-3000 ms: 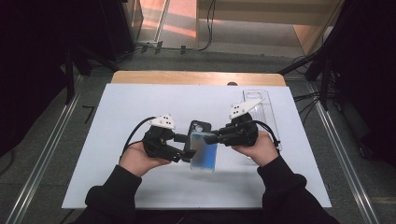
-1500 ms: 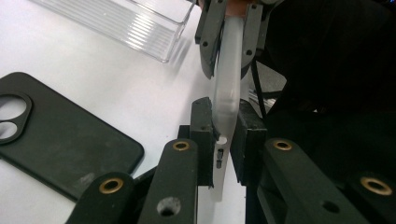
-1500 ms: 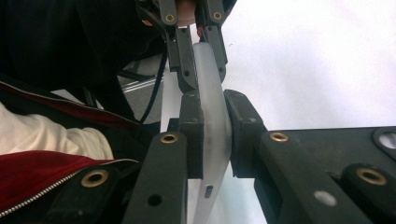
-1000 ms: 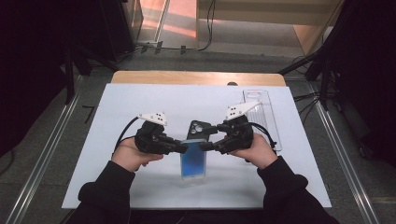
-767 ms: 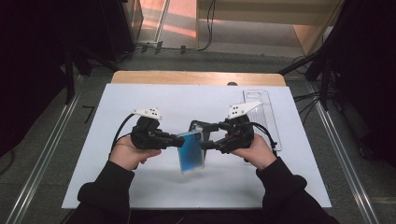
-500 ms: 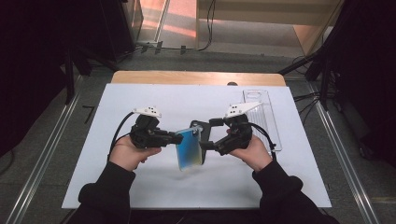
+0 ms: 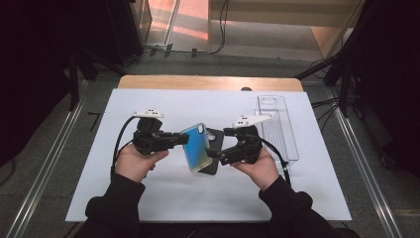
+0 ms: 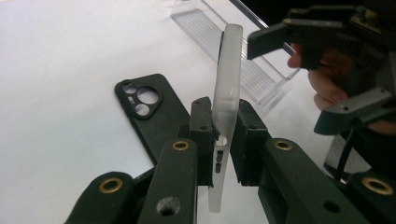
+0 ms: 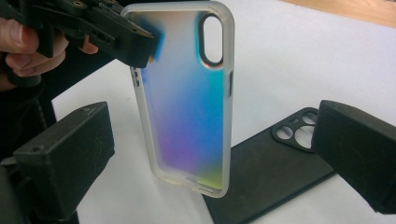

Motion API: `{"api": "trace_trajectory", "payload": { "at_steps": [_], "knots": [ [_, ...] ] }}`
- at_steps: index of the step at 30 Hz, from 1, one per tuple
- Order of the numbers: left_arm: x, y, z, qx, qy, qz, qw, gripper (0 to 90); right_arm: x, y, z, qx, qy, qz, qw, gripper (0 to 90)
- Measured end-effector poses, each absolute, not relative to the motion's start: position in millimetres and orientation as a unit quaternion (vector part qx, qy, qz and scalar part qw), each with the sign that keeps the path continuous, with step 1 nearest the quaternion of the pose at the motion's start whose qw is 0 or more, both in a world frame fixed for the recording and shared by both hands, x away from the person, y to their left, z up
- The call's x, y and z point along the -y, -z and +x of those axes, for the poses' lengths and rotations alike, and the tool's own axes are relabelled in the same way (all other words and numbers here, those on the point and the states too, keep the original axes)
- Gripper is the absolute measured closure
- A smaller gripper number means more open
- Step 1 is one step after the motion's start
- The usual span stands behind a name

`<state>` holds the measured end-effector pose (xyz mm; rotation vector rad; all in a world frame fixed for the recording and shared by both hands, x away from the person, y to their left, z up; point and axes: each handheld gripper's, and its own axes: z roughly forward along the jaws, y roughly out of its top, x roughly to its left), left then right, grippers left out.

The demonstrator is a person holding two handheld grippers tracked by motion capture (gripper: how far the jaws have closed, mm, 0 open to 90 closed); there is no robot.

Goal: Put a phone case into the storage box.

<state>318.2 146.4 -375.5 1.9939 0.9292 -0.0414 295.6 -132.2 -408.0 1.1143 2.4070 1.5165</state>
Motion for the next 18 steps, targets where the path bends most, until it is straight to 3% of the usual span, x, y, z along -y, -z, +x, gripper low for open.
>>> {"api": "trace_trajectory", "payload": {
  "at_steps": [18],
  "knots": [
    [-143, 375, 317, -0.42, 0.012, 0.795, 0.437, 80.3, 106, 422, 283, -0.769, -0.482, 0.412, 0.084, 0.0]
  ]
}}
